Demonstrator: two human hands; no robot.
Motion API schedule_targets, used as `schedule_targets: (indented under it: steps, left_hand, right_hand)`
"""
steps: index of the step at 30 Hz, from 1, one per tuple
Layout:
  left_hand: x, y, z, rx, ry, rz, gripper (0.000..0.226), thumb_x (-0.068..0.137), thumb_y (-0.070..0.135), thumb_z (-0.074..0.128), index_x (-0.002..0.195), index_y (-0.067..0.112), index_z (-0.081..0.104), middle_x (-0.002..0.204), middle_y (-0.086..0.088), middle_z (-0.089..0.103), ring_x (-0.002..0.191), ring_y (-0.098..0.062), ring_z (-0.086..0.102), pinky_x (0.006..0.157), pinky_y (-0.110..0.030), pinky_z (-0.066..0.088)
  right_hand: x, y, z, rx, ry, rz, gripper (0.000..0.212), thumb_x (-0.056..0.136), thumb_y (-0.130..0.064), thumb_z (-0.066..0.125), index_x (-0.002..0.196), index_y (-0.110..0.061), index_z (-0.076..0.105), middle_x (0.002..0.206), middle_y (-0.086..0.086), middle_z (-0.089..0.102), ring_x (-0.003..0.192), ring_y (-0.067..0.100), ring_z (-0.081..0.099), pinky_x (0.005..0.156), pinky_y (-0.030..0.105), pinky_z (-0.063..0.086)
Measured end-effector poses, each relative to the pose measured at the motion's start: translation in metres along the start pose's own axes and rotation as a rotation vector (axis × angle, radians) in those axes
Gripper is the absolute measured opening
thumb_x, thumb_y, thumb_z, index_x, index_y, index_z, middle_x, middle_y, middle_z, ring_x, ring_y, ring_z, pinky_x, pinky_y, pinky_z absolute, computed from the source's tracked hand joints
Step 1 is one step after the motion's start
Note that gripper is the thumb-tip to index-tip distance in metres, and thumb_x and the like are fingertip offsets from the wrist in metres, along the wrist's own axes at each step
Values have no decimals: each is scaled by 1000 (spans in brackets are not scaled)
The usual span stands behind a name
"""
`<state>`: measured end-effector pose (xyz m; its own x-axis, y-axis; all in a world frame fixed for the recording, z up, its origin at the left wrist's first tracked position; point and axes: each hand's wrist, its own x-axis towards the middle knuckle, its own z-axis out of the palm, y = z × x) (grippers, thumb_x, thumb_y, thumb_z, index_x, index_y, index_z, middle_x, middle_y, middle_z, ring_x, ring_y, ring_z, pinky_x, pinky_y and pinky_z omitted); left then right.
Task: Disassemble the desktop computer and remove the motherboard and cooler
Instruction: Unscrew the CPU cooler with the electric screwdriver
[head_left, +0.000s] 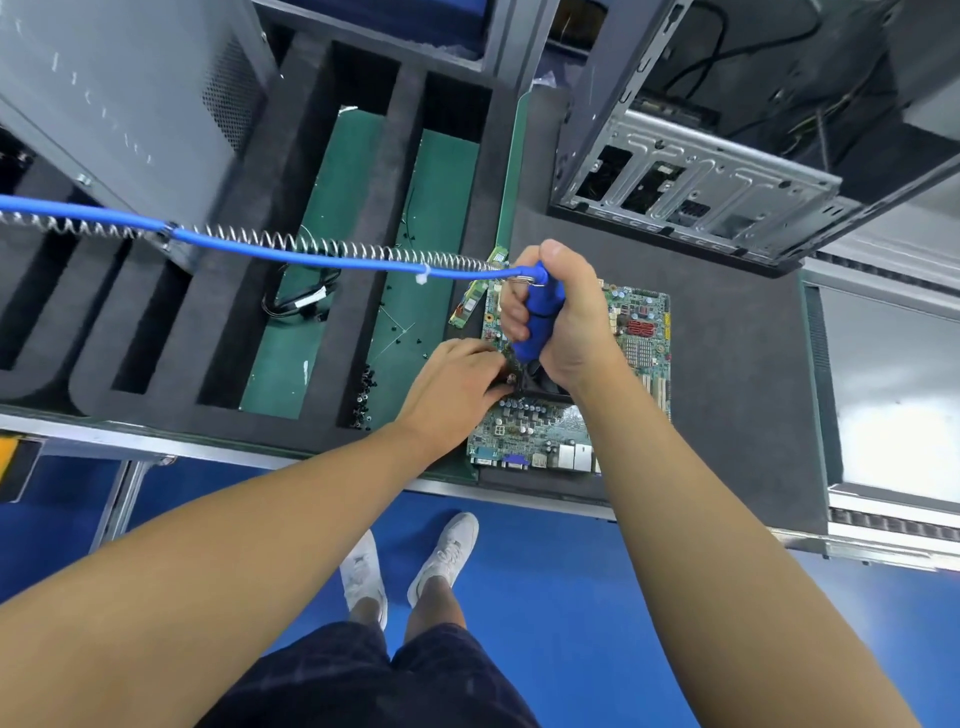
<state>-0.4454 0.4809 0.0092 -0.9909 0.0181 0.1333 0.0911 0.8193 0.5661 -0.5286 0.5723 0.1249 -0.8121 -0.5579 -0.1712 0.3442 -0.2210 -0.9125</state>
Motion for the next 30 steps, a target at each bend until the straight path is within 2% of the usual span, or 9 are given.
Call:
schedule_targets:
  steps: [5,12,17,23,30]
  left_hand:
    - [0,5,-1,36,8,-33,23,91,30,68,85,9,63,95,-3,65,95,-24,56,92,-33,41]
    - [1,9,1,30,54,-86,18,91,28,67,82,13,62,87,-1,63,90,-22,55,85,-32,42]
    - [1,9,1,58,49,-64,12,88,19,69,92,8,68,92,-6,68,93,-26,58,88,-32,41]
    - [-1,9,2,46,42,-75,14,88,19,69,92,5,69,97,-8,69,95,-28,59,89,-38,47]
    - [-1,10,0,72,57,-52,15,87,20,71,87,5,69,92,-8,70,92,-28,60,89,-34,42]
  right_hand:
    - [-4,6,-5,23,33,-32,27,77,-41,58,60,-20,57,52,0,44,44,14,36,43,21,30]
    - [-5,5,-7,55,69,-45,28,75,-42,58,60,-19,56,51,1,44,44,16,35,44,23,30]
    - [-8,9,-3,52,42,-75,29,78,-41,55,59,-19,56,50,2,43,41,17,35,44,23,32]
    - [-5,5,-5,-2,18,-90,28,78,-40,54,59,-20,57,50,2,43,43,16,35,45,22,32]
    - [-7,7,-10,37,41,-66,29,77,-40,55,60,-17,55,50,2,44,42,16,35,45,22,33]
